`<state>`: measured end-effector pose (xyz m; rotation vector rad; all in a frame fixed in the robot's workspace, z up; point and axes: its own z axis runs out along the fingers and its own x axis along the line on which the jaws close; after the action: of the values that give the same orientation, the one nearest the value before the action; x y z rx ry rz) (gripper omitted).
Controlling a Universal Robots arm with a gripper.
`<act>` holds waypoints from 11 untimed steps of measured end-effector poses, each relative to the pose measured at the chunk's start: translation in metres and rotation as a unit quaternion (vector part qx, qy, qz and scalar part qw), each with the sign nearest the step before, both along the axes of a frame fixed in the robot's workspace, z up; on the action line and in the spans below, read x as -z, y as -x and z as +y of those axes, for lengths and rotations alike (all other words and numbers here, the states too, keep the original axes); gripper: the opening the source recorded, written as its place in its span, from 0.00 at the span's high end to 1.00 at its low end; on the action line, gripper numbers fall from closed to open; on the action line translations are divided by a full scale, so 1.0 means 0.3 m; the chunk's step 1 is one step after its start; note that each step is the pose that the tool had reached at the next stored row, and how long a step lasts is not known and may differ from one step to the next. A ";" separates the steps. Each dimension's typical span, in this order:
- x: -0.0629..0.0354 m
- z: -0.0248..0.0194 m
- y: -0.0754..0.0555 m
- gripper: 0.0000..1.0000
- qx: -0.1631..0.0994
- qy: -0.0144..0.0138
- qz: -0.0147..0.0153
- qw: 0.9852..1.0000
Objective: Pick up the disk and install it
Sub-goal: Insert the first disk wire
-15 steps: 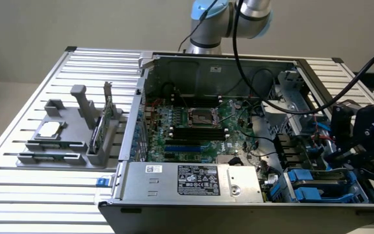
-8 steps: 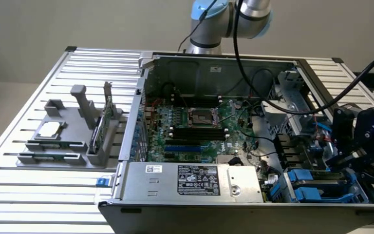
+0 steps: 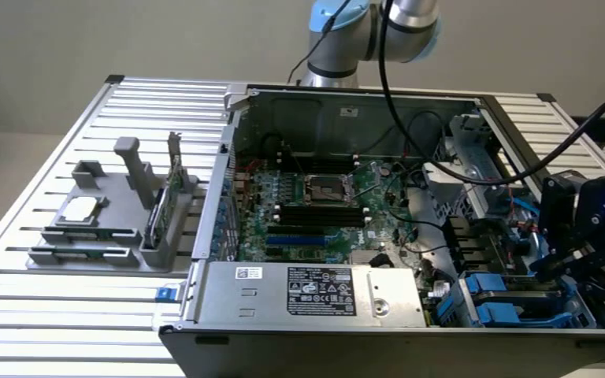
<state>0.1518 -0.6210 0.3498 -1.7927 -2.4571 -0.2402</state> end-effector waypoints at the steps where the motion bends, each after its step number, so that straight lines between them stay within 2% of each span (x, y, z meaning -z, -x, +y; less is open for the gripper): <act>1: 0.000 0.004 0.000 0.84 0.000 0.003 0.000 1.000; 5: 0.000 0.035 0.000 0.84 0.000 0.020 0.000 1.000; 8: 0.000 0.052 0.000 0.84 0.000 0.037 0.000 0.999; 9: 0.000 0.055 0.000 0.84 0.000 0.041 0.000 0.999; 11: 0.000 0.059 0.000 0.84 0.001 0.048 0.000 0.999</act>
<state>0.1518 -0.6033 0.3498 -1.8304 -2.5080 -0.1246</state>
